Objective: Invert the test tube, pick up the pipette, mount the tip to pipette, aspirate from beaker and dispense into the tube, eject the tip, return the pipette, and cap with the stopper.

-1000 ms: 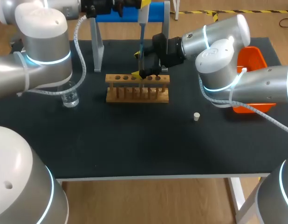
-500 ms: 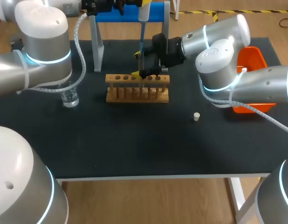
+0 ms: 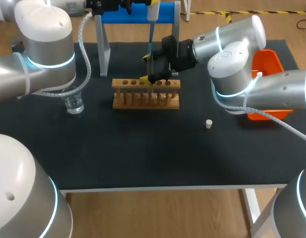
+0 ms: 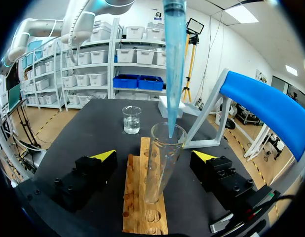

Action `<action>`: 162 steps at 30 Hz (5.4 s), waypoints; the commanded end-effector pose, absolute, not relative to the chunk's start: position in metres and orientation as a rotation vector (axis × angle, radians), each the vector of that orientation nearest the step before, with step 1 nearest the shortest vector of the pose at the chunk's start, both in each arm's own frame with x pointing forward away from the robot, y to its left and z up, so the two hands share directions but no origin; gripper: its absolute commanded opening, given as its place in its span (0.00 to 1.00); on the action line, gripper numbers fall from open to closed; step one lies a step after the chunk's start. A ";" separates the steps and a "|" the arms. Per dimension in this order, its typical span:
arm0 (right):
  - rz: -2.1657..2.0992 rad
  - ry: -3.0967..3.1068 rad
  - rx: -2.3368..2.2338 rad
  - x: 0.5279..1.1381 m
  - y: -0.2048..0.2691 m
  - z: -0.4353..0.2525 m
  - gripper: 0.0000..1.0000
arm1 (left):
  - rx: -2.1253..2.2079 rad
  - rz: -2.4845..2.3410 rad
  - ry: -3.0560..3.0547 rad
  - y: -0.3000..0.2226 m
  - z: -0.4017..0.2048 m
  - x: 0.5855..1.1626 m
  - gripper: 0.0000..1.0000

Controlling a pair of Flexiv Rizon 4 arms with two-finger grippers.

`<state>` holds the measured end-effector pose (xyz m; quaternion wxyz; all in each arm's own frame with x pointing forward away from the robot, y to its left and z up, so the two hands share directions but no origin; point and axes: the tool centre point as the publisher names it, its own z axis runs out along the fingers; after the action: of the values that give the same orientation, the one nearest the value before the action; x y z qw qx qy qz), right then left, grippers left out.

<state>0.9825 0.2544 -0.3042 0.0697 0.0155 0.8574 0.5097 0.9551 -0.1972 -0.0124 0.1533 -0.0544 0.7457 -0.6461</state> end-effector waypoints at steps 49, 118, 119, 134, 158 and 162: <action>1.532 2.584 0.046 0.983 0.253 -0.303 1.00 | -0.272 -1.869 2.177 -0.114 -0.106 0.834 0.00; 1.679 2.509 0.004 0.934 0.166 -0.298 1.00 | -0.205 -1.941 2.242 -0.183 -0.121 0.824 0.00; 1.681 2.509 0.002 0.929 0.163 -0.297 1.00 | -0.205 -1.941 2.242 -0.183 -0.121 0.824 0.00; 1.942 2.353 -0.061 0.874 0.141 -0.248 1.00 | -0.205 -1.941 2.242 -0.183 -0.121 0.824 0.00; 2.121 2.205 0.017 0.831 0.180 -0.199 1.00 | -0.205 -1.941 2.242 -0.183 -0.121 0.824 0.00; 2.120 2.215 -0.005 0.829 0.185 -0.197 1.00 | -0.205 -1.941 2.242 -0.183 -0.121 0.824 0.00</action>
<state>0.8263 0.1815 -0.1974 0.0393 0.0004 0.7207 0.6921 0.8244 -0.1813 -0.1208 0.0824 -0.0680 0.7521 -0.6504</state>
